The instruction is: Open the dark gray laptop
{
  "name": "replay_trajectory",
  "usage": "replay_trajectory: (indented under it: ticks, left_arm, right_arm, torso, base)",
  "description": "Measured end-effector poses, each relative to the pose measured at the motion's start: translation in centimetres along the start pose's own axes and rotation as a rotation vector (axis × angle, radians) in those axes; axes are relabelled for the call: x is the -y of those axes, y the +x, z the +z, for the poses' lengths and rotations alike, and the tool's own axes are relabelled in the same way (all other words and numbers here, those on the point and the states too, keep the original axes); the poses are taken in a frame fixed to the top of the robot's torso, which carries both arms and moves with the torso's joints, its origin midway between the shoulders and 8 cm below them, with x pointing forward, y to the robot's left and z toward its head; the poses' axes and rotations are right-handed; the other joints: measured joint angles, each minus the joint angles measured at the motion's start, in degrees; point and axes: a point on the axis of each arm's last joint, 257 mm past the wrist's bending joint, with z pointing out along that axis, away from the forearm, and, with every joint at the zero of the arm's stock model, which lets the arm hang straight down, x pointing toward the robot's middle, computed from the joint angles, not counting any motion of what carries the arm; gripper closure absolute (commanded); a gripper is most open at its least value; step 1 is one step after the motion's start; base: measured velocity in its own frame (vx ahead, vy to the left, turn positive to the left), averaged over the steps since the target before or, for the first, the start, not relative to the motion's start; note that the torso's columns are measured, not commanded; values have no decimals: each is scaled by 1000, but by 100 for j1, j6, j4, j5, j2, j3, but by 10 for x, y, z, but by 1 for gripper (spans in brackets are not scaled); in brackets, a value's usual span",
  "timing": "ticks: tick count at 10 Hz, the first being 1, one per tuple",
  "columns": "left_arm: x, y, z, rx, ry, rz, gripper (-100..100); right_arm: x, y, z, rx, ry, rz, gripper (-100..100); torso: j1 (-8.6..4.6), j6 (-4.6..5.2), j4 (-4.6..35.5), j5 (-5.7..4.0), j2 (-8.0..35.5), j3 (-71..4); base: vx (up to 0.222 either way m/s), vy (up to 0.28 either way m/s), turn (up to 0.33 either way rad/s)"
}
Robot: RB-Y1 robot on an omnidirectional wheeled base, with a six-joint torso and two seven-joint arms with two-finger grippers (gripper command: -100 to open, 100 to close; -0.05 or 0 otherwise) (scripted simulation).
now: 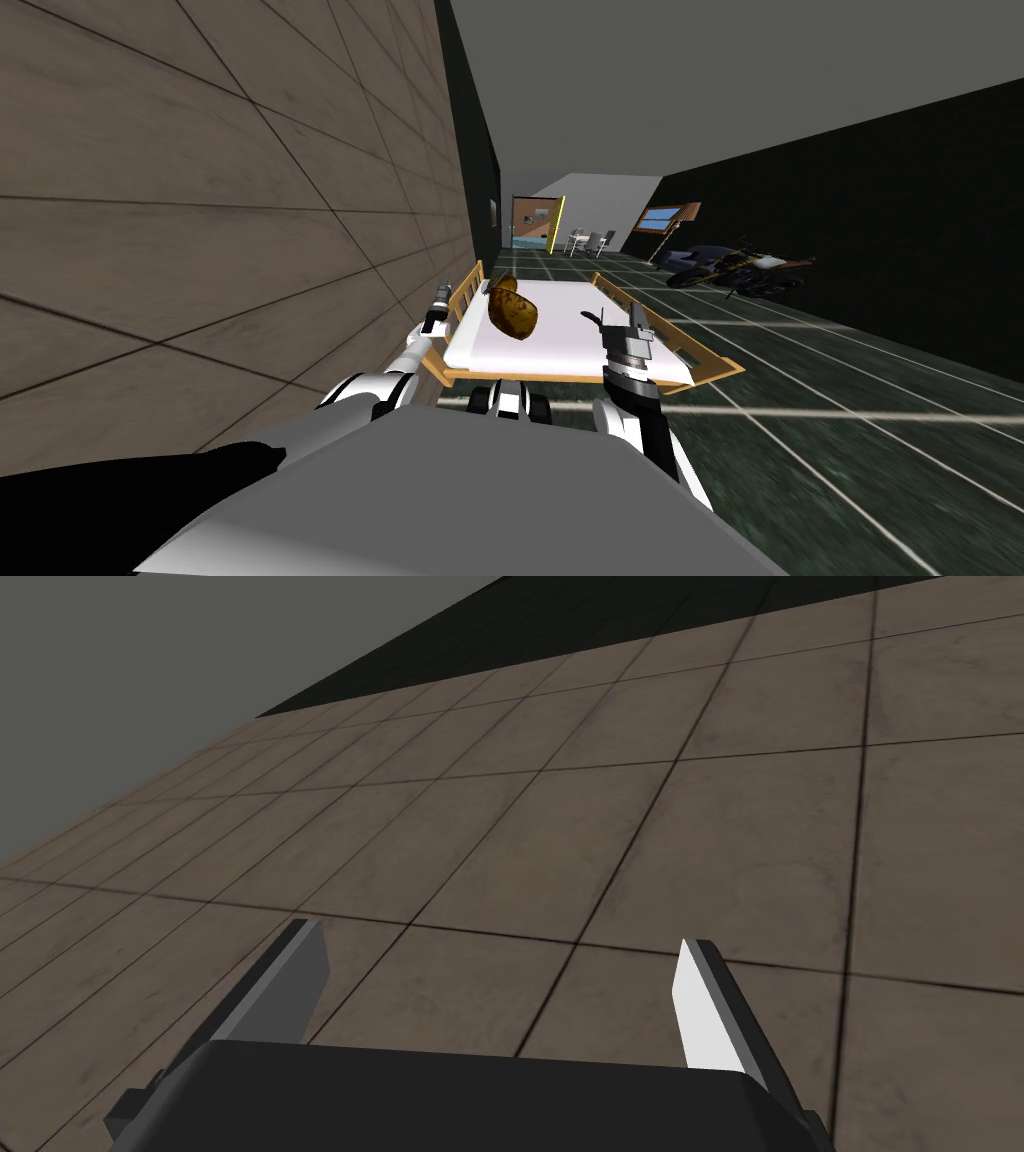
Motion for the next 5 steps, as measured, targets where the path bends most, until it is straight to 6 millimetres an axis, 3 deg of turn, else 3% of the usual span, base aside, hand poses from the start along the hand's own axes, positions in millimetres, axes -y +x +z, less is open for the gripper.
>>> replay_trajectory:
  ticks: [5]
  left_arm:
    - [4, -4, 15, 5, -4, 4, -100]
  right_arm:
    - [0, 0, 0, 0, 0, 0, 0]
  torso:
    - [2, -1, -1, 1, -1, -1]
  base:
    - [12, -2, -8]
